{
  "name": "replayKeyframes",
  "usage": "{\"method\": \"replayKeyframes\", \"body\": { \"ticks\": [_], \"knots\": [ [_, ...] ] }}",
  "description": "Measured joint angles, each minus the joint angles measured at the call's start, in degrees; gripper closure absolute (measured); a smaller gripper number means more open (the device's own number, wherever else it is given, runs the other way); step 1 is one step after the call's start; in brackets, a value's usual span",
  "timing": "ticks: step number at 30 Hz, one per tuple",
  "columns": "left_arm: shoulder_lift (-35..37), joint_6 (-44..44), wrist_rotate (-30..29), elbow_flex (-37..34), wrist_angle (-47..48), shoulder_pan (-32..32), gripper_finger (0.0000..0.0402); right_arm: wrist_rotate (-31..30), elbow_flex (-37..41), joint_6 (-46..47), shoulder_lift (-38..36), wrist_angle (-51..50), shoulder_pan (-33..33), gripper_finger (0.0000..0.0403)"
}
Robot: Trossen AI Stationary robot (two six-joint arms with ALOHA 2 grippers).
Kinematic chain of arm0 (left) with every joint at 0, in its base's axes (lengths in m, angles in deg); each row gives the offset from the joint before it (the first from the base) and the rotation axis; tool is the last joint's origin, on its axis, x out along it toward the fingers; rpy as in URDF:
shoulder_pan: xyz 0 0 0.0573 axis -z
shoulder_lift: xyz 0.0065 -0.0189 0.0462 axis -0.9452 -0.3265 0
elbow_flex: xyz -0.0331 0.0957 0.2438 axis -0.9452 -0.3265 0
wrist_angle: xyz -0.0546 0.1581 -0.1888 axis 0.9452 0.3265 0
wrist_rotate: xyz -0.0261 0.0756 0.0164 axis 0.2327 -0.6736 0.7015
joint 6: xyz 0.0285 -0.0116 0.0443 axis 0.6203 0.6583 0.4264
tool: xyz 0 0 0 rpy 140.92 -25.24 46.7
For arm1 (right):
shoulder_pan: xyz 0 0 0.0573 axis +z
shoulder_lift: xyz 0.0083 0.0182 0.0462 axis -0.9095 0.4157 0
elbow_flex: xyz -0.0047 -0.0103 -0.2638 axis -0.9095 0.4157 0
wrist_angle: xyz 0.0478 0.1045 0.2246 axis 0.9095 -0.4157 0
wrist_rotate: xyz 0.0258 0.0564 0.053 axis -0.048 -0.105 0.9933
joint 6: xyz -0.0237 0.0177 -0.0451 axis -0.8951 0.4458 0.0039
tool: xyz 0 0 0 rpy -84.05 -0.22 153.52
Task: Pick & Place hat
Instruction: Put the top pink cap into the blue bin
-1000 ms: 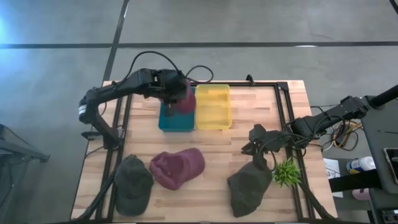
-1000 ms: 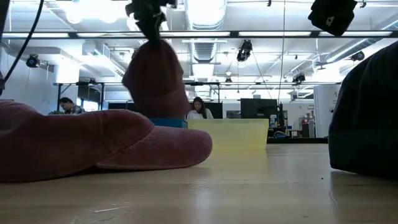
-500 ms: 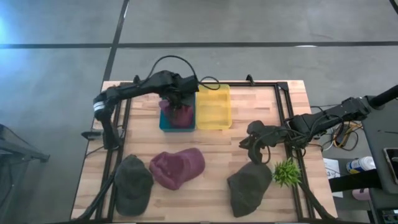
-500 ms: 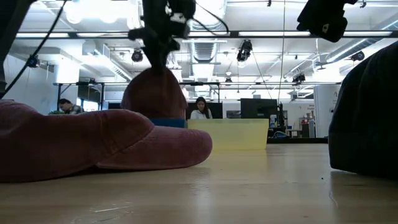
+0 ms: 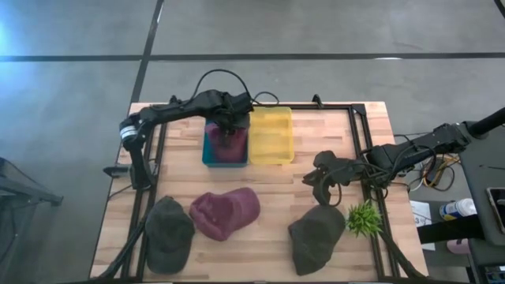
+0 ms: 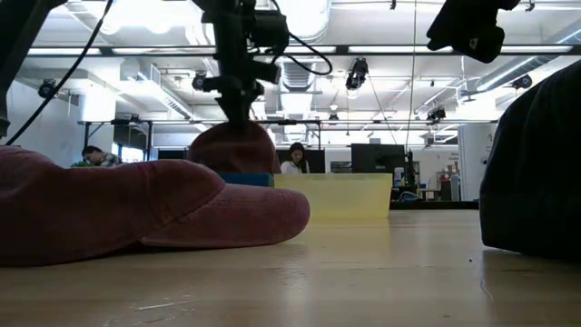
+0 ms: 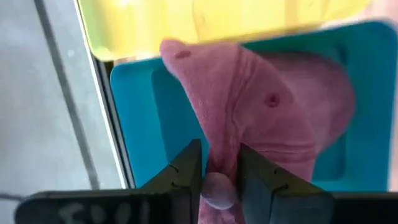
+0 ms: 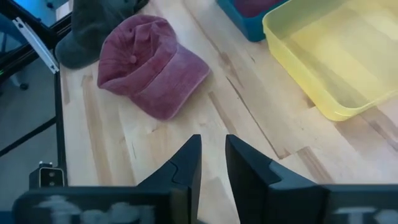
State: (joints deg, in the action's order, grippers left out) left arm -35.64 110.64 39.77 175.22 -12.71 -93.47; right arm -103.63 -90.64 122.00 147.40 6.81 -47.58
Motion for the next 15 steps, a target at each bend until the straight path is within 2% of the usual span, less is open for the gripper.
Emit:
{"method": "replayKeyframes", "body": {
  "ticks": [6, 11, 15],
  "knots": [
    [0.0, 0.7, -7.7, -3.9, -4.5, 0.1, 0.0313, 1.1, 0.1, 0.9, 0.0, -0.1, -0.1, 0.0295],
    [0.1, 4.8, -18.7, -4.7, -8.3, 1.7, 0.0311, 1.1, 0.6, 1.5, 0.0, -0.2, -0.1, 0.0246],
    [1.0, 2.8, -18.5, -4.7, -8.5, 1.8, 0.0310, 1.2, 1.2, 1.6, 0.0, -0.5, -0.1, 0.0212]
  ]
}}
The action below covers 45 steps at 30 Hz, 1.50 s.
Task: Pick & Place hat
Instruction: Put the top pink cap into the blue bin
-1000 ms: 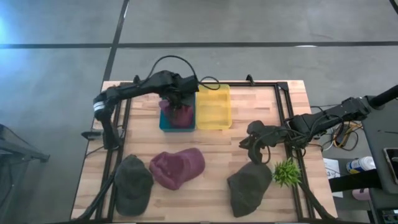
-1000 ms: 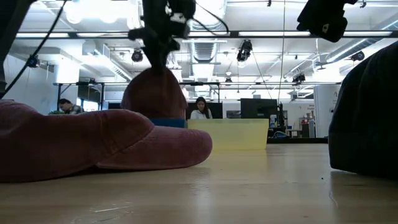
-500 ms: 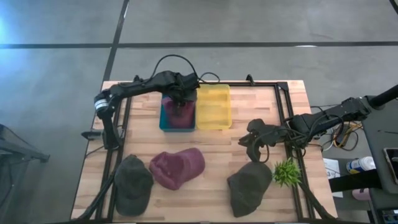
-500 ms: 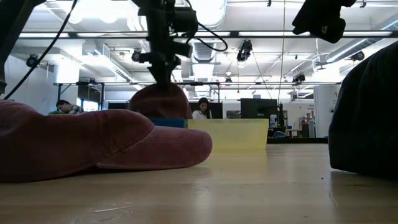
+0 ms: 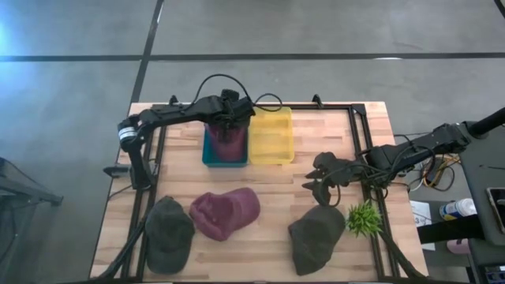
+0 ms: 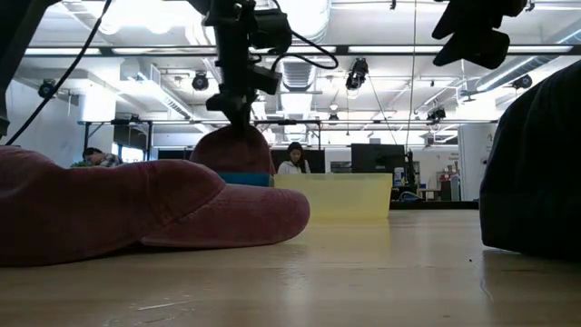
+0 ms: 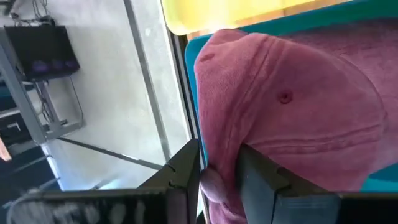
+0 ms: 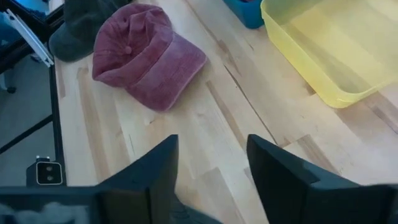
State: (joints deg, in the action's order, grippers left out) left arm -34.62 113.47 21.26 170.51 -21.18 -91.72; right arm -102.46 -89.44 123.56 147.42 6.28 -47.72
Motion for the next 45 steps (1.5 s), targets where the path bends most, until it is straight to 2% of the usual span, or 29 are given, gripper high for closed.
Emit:
{"method": "replayKeyframes", "body": {
  "ticks": [4, 7, 9, 13, 18, 21, 24, 26, 28, 31, 40, 45],
  "knots": [
    [0.8, -4.0, 0.5, 0.0, 2.8, 0.0, 0.0310, 0.1, 0.5, 0.0, 0.0, 0.0, 0.0, 0.0191],
    [1.2, -6.6, 4.5, 0.0, 3.5, 0.2, 0.0310, 0.7, 0.7, 0.4, 0.0, 0.0, 0.0, 0.0183],
    [1.2, -5.5, 4.8, -0.1, 3.4, 0.5, 0.0310, 1.0, 0.7, 0.6, 0.0, 0.0, 0.0, 0.0179],
    [1.6, -0.7, -7.9, 0.0, 2.2, 1.0, 0.0309, 1.3, 0.7, 1.3, 0.0, 0.0, 0.0, 0.0174],
    [2.9, -1.2, -10.2, 0.5, 3.0, 0.0, 0.0309, 1.4, 0.7, 1.3, 0.0, 0.1, 0.0, 0.0172],
    [3.5, -5.0, -14.1, 0.3, 3.4, 0.2, 0.0309, 1.4, 0.7, 1.5, 0.0, 0.1, 0.0, 0.0172],
    [4.0, -14.8, -18.4, 0.3, 8.8, -0.2, 0.0309, 1.4, 0.7, 1.5, 0.0, 0.0, 0.0, 0.0172],
    [4.2, -23.9, -15.7, 0.3, 15.9, -0.7, 0.0309, 1.4, 0.7, 1.5, 0.0, 0.0, 0.0, 0.0173],
    [4.2, -32.7, -10.4, -0.2, 21.9, -1.4, 0.0309, 1.4, 0.7, 1.5, 0.0, 0.0, 0.0, 0.0174],
    [4.5, -38.2, -5.9, -2.8, 22.9, -2.4, 0.0309, 1.4, 0.9, 1.4, -0.1, 0.0, 0.0, 0.0174],
    [4.5, -27.9, -4.3, -14.6, 3.7, -4.9, 0.0309, 1.5, 1.9, 1.7, -0.1, 0.0, 0.0, 0.0176],
    [4.5, -25.4, 0.1, -17.5, -5.9, -5.0, 0.0309, 1.4, 2.0, 1.7, -0.1, 0.0, 0.0, 0.0178]
  ]
}}
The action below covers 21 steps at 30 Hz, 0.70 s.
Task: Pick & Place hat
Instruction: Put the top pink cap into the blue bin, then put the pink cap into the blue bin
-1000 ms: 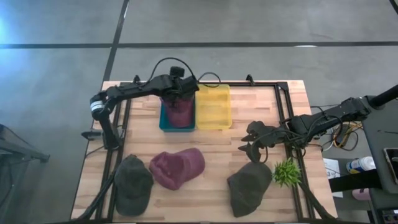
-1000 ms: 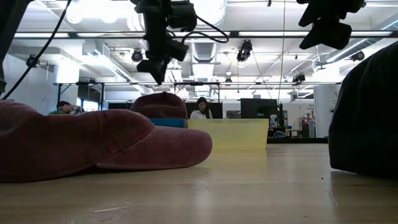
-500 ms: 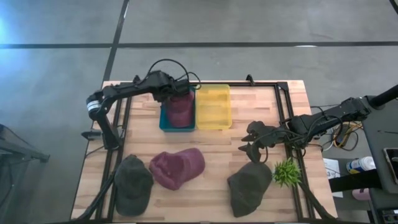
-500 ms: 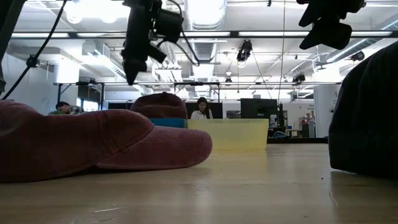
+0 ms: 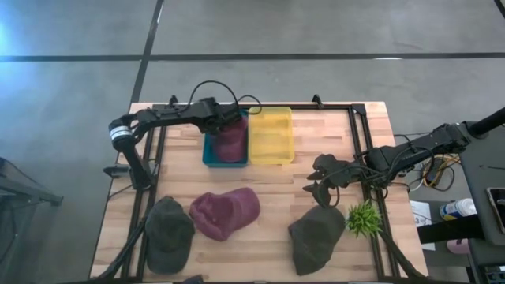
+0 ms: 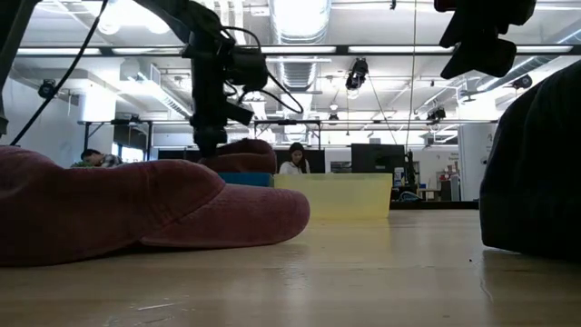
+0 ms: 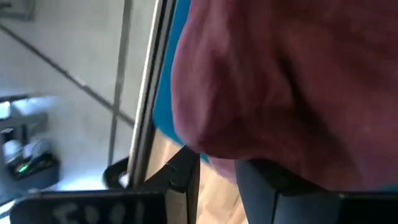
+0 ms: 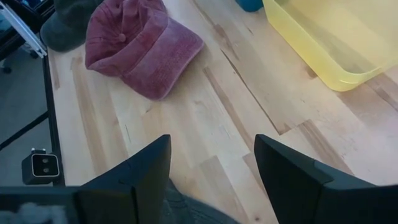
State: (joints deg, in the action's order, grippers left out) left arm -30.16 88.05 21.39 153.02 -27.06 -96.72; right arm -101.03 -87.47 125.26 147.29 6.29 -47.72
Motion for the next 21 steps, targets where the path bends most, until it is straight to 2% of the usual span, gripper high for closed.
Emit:
{"method": "replayKeyframes", "body": {
  "ticks": [6, 10, 12, 17, 19, 21],
  "knots": [
    [-0.8, 3.6, 1.5, -1.1, -5.7, -1.8, 0.0309, -0.4, 0.0, -0.2, 0.0, 0.0, 0.0, 0.0179],
    [-0.8, 5.6, 0.3, -1.4, -6.9, -3.0, 0.0309, -0.6, 0.0, 0.0, 0.0, 0.0, 0.0, 0.0179],
    [-0.8, 6.4, -2.8, -1.3, -5.1, -3.3, 0.0309, -0.6, 0.0, 0.0, 0.0, 0.0, 0.0, 0.0179],
    [-0.2, 6.4, -16.4, -1.2, 2.2, -3.3, 0.0309, -0.6, 0.0, 0.0, 0.0, 0.0, 0.0, 0.0179],
    [0.9, 2.5, -16.8, -0.7, 5.7, -2.8, 0.0309, -0.5, 0.0, 0.2, 0.0, 0.0, 0.0, 0.0179],
    [2.9, -3.1, -12.0, 0.3, 8.7, -1.9, 0.0309, -0.3, 0.0, 0.2, 0.0, 0.0, 0.0, 0.0179]
  ]
}}
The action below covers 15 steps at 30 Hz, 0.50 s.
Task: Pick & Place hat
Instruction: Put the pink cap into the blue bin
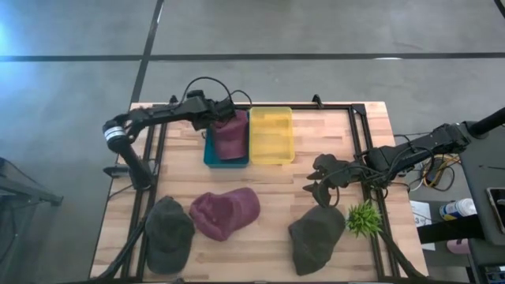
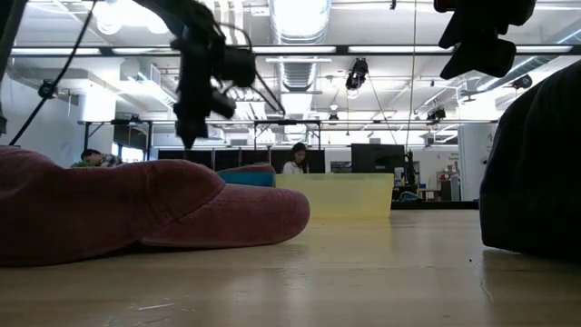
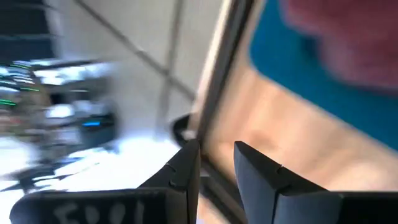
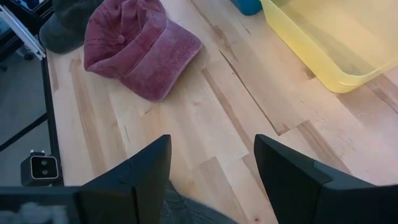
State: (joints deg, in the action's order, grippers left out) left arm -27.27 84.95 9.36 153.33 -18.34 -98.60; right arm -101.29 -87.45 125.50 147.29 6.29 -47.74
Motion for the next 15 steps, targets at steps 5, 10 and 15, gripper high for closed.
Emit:
{"method": "replayKeyframes", "body": {
  "ticks": [5, 10, 15],
  "knots": [
    [7.1, -15.4, 25.6, 1.3, 0.3, 4.5, 0.0309, 0.4, 0.0, 0.0, 0.0, 0.0, 0.0, 0.0179],
    [13.8, -23.3, 38.1, 0.2, -7.1, 12.4, 0.0309, 2.9, 0.0, 1.3, 0.0, 0.4, 0.1, 0.0179],
    [16.8, -28.5, 37.9, -0.7, -7.0, 25.0, 0.0309, 3.2, 0.0, 2.1, 0.1, 1.6, 0.4, 0.0179]
  ]
}}
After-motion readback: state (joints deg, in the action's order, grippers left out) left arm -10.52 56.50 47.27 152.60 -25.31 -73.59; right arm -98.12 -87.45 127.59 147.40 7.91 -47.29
